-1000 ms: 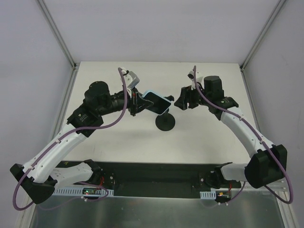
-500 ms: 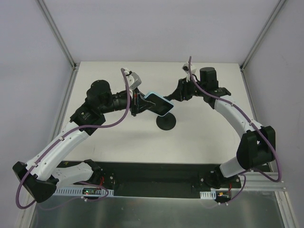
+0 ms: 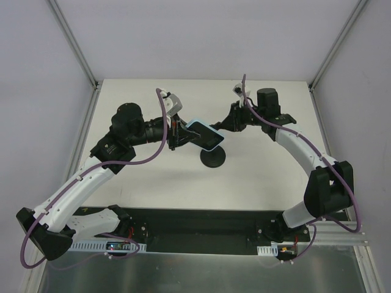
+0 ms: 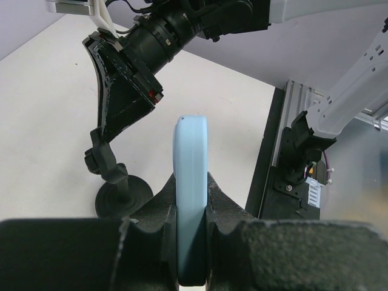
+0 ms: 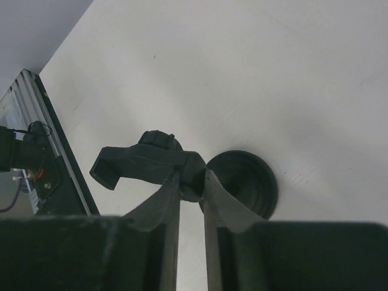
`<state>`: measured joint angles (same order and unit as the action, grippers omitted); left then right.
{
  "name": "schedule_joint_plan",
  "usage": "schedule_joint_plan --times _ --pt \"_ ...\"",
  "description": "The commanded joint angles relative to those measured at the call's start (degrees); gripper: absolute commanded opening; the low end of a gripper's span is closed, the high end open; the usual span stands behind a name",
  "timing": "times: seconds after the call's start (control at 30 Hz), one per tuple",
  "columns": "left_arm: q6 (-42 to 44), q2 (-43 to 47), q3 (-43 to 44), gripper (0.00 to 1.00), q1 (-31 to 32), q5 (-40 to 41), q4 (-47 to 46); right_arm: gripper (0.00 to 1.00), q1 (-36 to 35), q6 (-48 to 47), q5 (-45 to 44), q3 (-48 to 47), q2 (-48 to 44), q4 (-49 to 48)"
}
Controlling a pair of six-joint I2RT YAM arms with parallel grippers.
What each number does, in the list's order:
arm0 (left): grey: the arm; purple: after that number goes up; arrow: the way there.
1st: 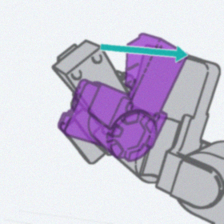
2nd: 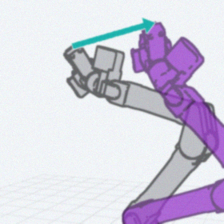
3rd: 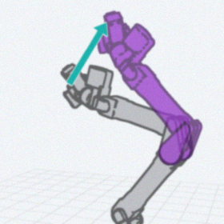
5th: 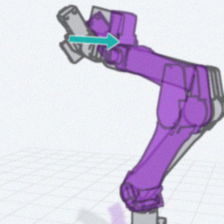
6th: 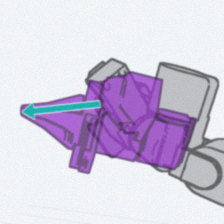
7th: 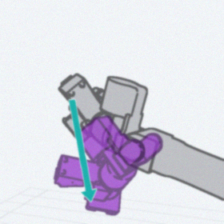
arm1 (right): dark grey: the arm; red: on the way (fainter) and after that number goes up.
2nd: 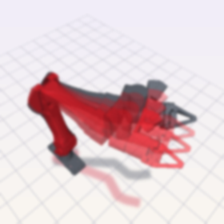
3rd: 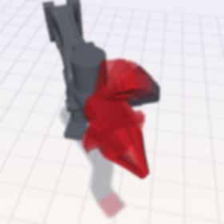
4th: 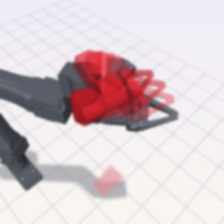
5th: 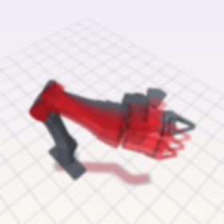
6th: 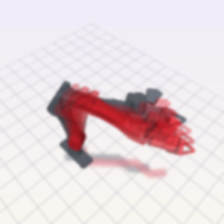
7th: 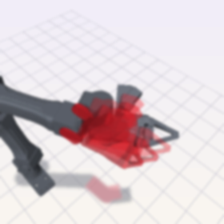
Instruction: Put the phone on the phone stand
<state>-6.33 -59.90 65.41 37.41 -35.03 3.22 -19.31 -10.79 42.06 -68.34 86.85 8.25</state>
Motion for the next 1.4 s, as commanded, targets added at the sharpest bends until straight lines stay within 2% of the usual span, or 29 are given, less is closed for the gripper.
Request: schedule_joint_plan --times 0.0,0.03,0.07,0.2,0.37,0.5,0.8,1.0,1.37 --pt "0.9 0.3 0.7 0.0 -0.3 -0.9 -6.7 0.1 0.2 1.2 3.2 -0.7 -1.4 -3.2" --pt "1.0 0.2 0.7 0.0 -0.3 -1.0 -6.7 0.03 0.2 1.9 3.4 -0.8 -1.4 -3.0" --pt "1.2 0.0 0.7 0.0 -0.2 -1.3 -6.7 0.01 0.1 3.0 3.4 -0.7 -1.6 -3.1" --pt "2.2 -0.8 0.3 0.0 -0.3 -1.7 -6.7 0.01 -3.2 5.2 3.2 2.0 -5.1 -3.3" --pt "2.6 -2.9 1.2 0.0 -0.3 -12.5 -6.8 0.0 -6.9 3.2 1.2 4.7 -8.5 -2.3" --pt "4.1 -4.4 1.0 0.0 -0.3 -16.0 -6.7 0.0 -8.0 -0.7 1.1 6.0 -9.9 0.1" --pt "7.1 -8.2 0.1 0.0 -0.3 -20.1 -6.7 0.01 -10.7 -9.2 6.8 3.2 -10.4 6.8" --pt "8.3 -10.2 0.6 0.0 -0.3 -20.1 -5.5 0.01 -11.0 -14.1 9.5 2.1 -10.7 10.5" --pt "10.1 -14.9 2.6 0.0 -0.3 -21.4 -1.9 0.01 -11.2 -16.1 11.4 0.1 -10.5 13.5"
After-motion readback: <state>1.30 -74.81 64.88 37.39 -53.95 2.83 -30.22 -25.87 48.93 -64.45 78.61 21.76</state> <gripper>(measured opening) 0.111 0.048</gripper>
